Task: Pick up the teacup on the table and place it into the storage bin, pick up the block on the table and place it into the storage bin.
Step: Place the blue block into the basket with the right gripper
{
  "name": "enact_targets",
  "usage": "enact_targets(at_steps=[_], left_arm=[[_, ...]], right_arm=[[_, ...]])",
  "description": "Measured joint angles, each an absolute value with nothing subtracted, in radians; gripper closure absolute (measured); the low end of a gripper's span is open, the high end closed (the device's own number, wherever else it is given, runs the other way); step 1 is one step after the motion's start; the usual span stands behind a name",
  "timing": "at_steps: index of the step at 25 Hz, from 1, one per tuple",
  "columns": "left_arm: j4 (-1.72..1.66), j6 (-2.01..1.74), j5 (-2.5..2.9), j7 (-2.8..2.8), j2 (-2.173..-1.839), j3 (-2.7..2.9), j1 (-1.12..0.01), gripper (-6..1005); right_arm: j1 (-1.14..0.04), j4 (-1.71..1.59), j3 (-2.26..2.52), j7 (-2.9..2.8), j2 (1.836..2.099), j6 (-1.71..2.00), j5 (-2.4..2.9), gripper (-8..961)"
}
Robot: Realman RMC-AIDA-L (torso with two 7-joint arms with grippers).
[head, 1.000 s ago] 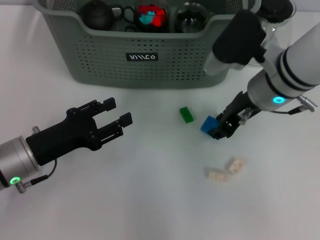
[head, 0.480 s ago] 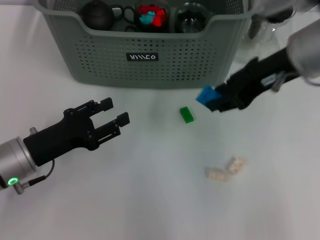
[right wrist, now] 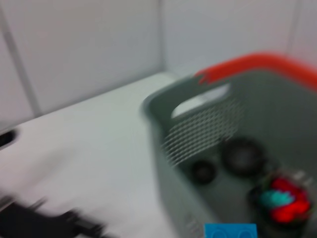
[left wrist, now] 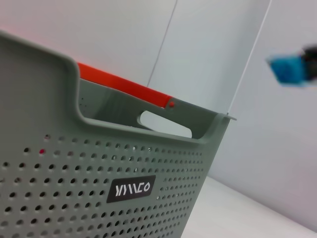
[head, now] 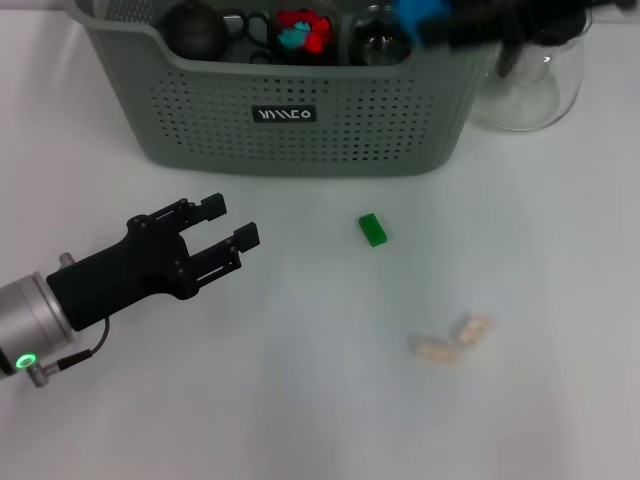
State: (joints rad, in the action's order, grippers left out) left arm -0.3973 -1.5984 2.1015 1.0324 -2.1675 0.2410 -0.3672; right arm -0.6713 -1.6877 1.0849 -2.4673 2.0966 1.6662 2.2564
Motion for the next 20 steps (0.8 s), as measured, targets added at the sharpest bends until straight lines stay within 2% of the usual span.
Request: enact_targets(at_steps=[6, 15, 20], left_arm=[[-0.397, -1.598, 2.102, 1.032, -2.168, 0.242, -0.367, 339], [-0.397, -1.598, 2.101, 1.032, -2.168, 0.242, -0.368, 339], [-0.397, -1.598, 2.102, 1.032, -2.168, 0.242, -0.366, 339]], right_arm=[[-0.814, -1.575, 1.232, -2.605, 2.099, 1.381, 2.493, 528], [-1.201, -0.869, 1.312, -2.711, 2.099, 0.994, 2.714, 529], [-1.289, -0.65, 1.311, -2.711, 2.102, 0.815, 2.708, 529]])
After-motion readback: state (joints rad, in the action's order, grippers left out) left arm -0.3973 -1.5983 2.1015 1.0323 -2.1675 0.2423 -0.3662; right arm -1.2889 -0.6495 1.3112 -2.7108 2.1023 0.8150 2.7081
